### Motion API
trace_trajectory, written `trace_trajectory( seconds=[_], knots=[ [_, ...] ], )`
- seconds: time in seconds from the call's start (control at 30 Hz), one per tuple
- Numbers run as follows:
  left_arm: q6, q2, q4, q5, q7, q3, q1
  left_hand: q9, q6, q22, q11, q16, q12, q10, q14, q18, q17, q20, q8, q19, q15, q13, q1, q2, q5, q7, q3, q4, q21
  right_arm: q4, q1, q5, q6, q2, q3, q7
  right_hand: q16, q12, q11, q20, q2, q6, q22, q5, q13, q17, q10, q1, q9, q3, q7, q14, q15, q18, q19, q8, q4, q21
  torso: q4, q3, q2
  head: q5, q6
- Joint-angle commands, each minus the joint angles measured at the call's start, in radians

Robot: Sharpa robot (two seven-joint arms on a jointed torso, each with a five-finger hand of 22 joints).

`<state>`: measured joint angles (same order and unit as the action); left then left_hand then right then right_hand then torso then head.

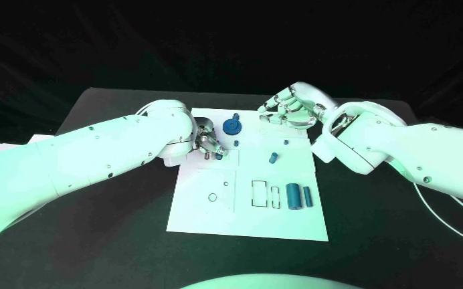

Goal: Assemble the parts on the task board

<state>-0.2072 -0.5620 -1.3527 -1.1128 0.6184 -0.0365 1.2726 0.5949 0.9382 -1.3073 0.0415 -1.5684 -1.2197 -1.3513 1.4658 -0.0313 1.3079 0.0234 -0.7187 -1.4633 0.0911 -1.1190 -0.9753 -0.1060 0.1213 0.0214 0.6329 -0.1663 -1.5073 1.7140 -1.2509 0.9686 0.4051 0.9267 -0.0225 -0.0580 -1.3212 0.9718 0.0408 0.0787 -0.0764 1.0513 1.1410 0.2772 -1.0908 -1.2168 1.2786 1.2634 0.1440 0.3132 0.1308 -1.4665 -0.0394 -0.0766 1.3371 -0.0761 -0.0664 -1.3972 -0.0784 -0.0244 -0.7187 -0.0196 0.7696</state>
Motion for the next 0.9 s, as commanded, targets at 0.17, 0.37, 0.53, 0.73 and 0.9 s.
trace_trajectory(
  seconds=[0.17,0.37,0.53,0.73,0.9],
  knots=[
    [-0.016,-0.001,-0.001,0.002,0.012,-0.003,-0.005,-0.008,0.023,-0.199,0.001,-0.002,-0.011,-0.013,0.105,0.013,0.263,-0.006,0.003,-0.069,0.004,-0.01,0.07,-0.038,-0.005,0.001,-0.089,-0.041,-0.008,0.0,0.001,0.003,-0.011,-0.001,0.0,0.0,0.01,-0.007,0.002,-0.002,-0.001,-0.006,-0.008,0.008,0.002,0.007,-0.007,-0.012,0.001,0.0,0.001,-0.034,0.008,-0.014,-0.012,0.004,-0.007,0.009,-0.0004,-0.0002,0.0,0.0,0.0],
    [0.005,-0.009,-0.006,0.002,0.023,0.0,-0.005,-0.017,0.033,-0.2,0.007,-0.002,-0.014,-0.02,0.105,0.013,0.263,-0.011,0.005,-0.07,0.009,-0.016,0.077,-0.039,-0.004,-0.005,-0.19,-0.078,-0.008,-0.002,0.001,0.003,-0.012,-0.001,0.0,0.0,0.014,-0.009,0.002,-0.002,-0.002,-0.006,-0.012,0.008,0.004,0.012,-0.008,-0.012,0.001,-0.001,0.001,-0.033,0.008,-0.015,-0.014,0.004,-0.007,0.011,0.0002,0.0,0.0,-0.001,-0.001],
    [0.03,-0.021,-0.018,0.001,0.03,0.004,-0.005,-0.025,0.034,-0.199,0.008,-0.002,-0.011,-0.021,0.105,0.012,0.263,-0.014,0.008,-0.069,0.011,-0.015,0.073,-0.041,-0.006,-0.007,-0.281,-0.114,-0.005,-0.003,0.001,0.003,-0.008,-0.001,0.0,0.001,0.014,-0.008,0.002,-0.002,-0.002,-0.007,-0.013,0.009,0.003,0.012,-0.008,-0.012,0.001,-0.001,0.001,-0.033,0.008,-0.015,-0.014,0.005,-0.007,0.012,0.0004,-0.0005,0.0,-0.002,-0.003],
    [0.073,-0.038,-0.033,0.023,0.027,0.02,-0.001,-0.031,-0.004,-0.189,-0.002,-0.002,0.038,0.021,0.105,0.009,0.263,-0.01,0.018,-0.064,0.005,0.042,0.063,-0.034,-0.004,0.006,-0.371,-0.123,0.005,-0.007,0.001,0.003,-0.006,-0.001,0.0,0.001,0.014,-0.008,0.002,-0.002,-0.002,-0.007,-0.013,0.009,0.003,0.012,-0.008,-0.012,0.001,-0.001,0.001,-0.033,0.008,-0.015,-0.014,0.005,-0.007,0.012,0.0,0.0005,0.001,-0.003,-0.006],
    [0.06,-0.054,-0.044,0.075,0.023,0.034,0.017,-0.032,-0.022,-0.185,-0.008,-0.002,0.042,0.034,0.105,0.008,0.263,-0.005,0.019,-0.061,-0.001,0.049,0.048,-0.023,-0.003,0.013,-0.413,-0.123,0.01,-0.011,0.001,-0.002,0.006,-0.003,0.0,0.008,0.015,-0.006,0.002,-0.002,-0.003,-0.007,-0.013,0.009,0.002,0.012,-0.007,-0.011,0.001,-0.001,0.001,-0.033,0.008,-0.015,-0.014,0.005,-0.006,0.012,0.0004,0.0011,0.0,-0.004,-0.009]
  ],
)
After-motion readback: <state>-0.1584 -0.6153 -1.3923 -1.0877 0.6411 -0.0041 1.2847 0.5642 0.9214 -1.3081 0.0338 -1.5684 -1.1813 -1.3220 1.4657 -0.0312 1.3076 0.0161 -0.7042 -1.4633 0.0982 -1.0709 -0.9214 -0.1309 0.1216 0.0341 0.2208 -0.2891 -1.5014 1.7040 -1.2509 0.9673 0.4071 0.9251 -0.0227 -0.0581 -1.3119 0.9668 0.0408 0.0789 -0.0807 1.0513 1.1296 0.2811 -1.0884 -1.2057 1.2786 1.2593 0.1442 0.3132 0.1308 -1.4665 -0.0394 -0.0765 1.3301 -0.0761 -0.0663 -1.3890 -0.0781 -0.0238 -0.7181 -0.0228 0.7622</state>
